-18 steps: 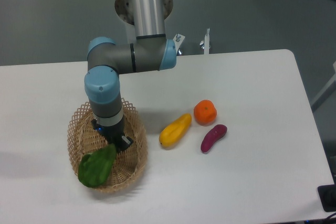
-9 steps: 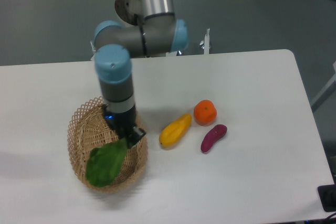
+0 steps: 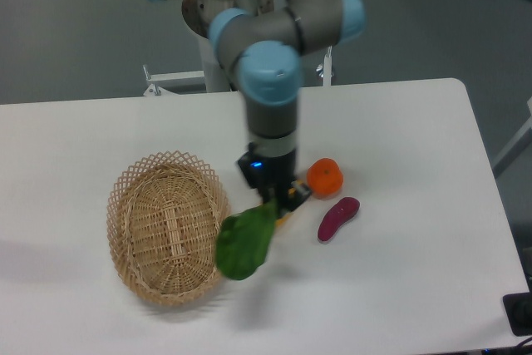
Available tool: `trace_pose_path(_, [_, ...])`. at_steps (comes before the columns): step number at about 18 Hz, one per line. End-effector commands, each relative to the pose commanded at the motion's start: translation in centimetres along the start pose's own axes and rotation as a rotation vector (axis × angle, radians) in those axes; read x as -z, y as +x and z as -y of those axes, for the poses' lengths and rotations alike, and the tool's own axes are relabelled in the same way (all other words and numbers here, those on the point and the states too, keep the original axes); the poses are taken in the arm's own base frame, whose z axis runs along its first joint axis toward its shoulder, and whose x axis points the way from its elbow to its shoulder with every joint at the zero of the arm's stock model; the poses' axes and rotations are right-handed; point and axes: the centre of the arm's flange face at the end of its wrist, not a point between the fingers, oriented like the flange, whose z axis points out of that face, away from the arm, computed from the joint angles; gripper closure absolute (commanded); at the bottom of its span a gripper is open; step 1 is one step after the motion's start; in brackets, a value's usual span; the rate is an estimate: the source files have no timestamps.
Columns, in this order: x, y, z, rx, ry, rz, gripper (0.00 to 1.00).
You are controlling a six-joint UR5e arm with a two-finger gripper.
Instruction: Pick up the green vegetable from the basket
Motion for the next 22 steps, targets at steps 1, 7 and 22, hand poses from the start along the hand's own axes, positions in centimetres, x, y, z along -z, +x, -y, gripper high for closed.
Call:
trace_pose_path(1, [0.4,-0.4,-0.9,-0.01,0.008,-0.012,0.63])
trace_pose_path(7, [2.6,-1.1,-2.3,-0.017,0.045,-0.008,0.63])
trace_pose_path(22, [3.6,-0.9,-2.3,-0.011,0.052,0.007,0.63])
